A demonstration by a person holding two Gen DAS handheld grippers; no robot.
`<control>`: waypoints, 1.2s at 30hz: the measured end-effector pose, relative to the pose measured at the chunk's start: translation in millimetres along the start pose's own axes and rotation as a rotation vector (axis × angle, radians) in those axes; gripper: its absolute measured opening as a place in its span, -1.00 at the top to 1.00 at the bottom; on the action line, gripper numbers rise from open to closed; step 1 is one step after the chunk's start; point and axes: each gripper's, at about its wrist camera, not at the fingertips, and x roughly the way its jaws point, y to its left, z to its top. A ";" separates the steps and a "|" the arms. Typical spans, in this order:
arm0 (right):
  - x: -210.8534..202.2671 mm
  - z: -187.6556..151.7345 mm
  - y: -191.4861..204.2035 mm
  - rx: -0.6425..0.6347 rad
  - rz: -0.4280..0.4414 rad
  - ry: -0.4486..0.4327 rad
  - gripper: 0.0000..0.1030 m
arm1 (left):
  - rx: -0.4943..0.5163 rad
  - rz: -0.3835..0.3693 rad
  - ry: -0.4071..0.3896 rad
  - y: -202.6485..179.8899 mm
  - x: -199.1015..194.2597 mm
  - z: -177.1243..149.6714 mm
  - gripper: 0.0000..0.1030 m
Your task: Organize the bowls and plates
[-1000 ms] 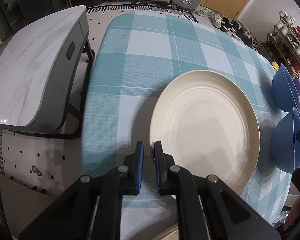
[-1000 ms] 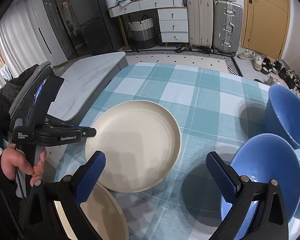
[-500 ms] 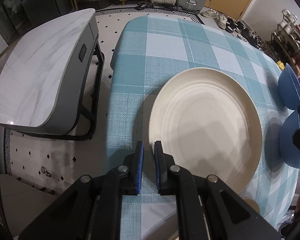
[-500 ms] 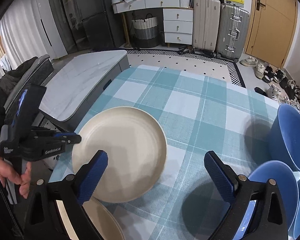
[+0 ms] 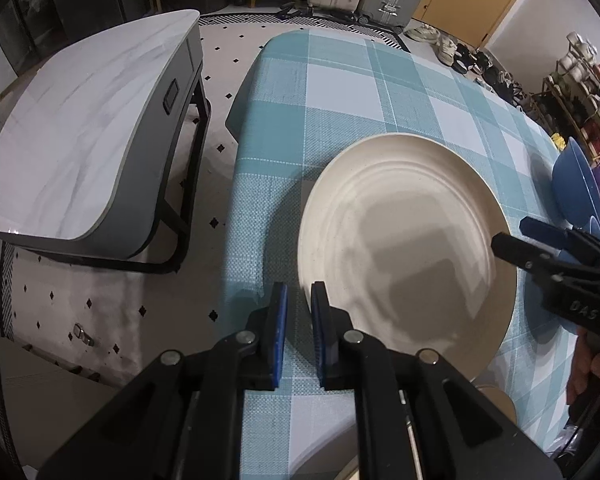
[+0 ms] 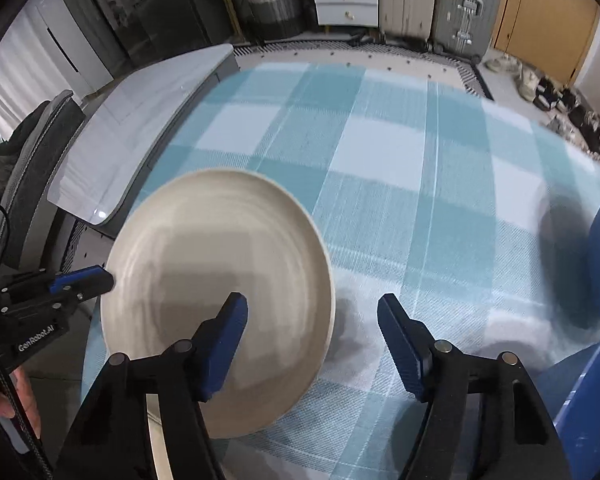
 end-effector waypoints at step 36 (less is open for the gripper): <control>24.0 -10.5 -10.9 0.049 0.085 0.031 0.74 | -0.002 -0.017 -0.022 -7.9 12.4 -13.7 0.78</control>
